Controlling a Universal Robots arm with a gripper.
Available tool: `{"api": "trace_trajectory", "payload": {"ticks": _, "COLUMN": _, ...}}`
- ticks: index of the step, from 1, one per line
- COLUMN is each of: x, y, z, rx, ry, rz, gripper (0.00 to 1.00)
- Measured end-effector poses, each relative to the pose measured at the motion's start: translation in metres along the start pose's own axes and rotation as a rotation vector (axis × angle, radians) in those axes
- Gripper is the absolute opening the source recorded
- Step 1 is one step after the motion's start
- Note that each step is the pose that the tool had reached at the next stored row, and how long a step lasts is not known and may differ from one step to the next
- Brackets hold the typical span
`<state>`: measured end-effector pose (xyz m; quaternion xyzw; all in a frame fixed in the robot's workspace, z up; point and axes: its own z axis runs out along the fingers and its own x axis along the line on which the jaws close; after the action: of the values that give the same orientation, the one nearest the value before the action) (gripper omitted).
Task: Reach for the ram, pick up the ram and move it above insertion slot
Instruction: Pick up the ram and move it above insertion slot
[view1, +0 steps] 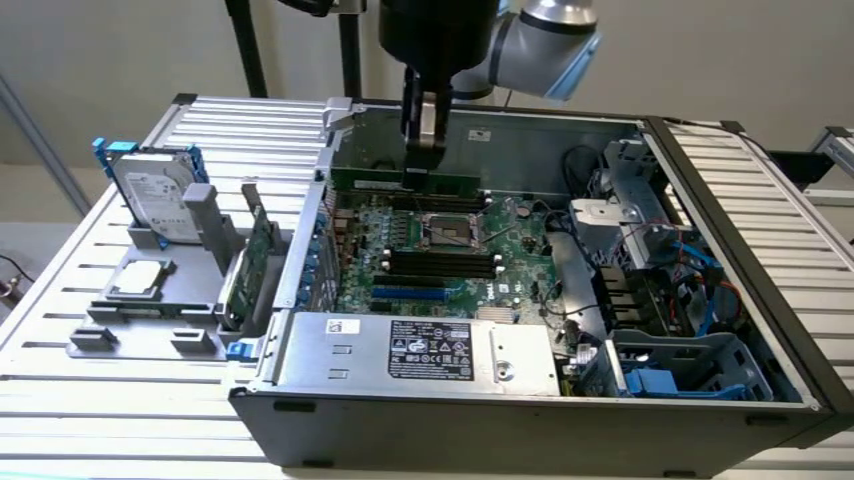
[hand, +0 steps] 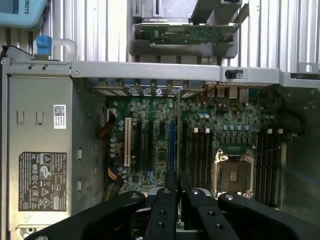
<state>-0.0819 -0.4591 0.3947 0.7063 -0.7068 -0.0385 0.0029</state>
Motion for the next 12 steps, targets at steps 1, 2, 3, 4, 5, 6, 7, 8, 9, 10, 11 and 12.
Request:
{"api": "trace_trajectory", "payload": {"ticks": 1, "x": -0.002, "y": -0.0031, "z": 0.0006, "rx": 0.0008, "ry": 0.0, "rz": 0.0, "gripper": 0.13}}
{"api": "trace_trajectory", "payload": {"ticks": 2, "x": -0.004, "y": -0.0061, "z": 0.0013, "rx": 0.0015, "ry": 0.0, "rz": 0.0, "gripper": 0.13}}
{"api": "trace_trajectory", "payload": {"ticks": 3, "x": -0.006, "y": -0.0092, "z": 0.0019, "rx": 0.0023, "ry": 0.0, "rz": 0.0, "gripper": 0.13}}
{"api": "trace_trajectory", "payload": {"ticks": 4, "x": -0.008, "y": -0.012, "z": 0.0025, "rx": 0.003, "ry": 0.0001, "rz": 0.0, "gripper": 0.13}}
{"api": "trace_trajectory", "payload": {"ticks": 5, "x": -0.01, "y": -0.0147, "z": 0.0031, "rx": 0.0037, "ry": 0.0, "rz": 0.0, "gripper": 0.13}}
{"api": "trace_trajectory", "payload": {"ticks": 6, "x": -0.012, "y": -0.0174, "z": 0.0036, "rx": 0.0042, "ry": 0.0, "rz": 0.0, "gripper": 0.13}}
{"api": "trace_trajectory", "payload": {"ticks": 7, "x": -0.013, "y": -0.0199, "z": 0.0042, "rx": 0.0046, "ry": 0.0, "rz": 0.0, "gripper": 0.13}}
{"api": "trace_trajectory", "payload": {"ticks": 8, "x": -0.015, "y": -0.0223, "z": 0.0048, "rx": 0.005, "ry": -0.0001, "rz": 0.0, "gripper": 0.13}}
{"api": "trace_trajectory", "payload": {"ticks": 9, "x": -0.017, "y": -0.0246, "z": 0.0053, "rx": 0.0054, "ry": -0.0001, "rz": 0.0, "gripper": 0.13}}
{"api": "trace_trajectory", "payload": {"ticks": 10, "x": -0.019, "y": -0.0268, "z": 0.0057, "rx": 0.0057, "ry": 0.0, "rz": 0.0, "gripper": 0.13}}
{"api": "trace_trajectory", "payload": {"ticks": 11, "x": -0.02, "y": -0.0291, "z": 0.0062, "rx": 0.006, "ry": 0.0, "rz": 0.0, "gripper": 0.13}}
{"api": "trace_trajectory", "payload": {"ticks": 12, "x": -0.021, "y": -0.0311, "z": 0.0066, "rx": 0.0062, "ry": 0.0, "rz": 0.0, "gripper": 0.13}}
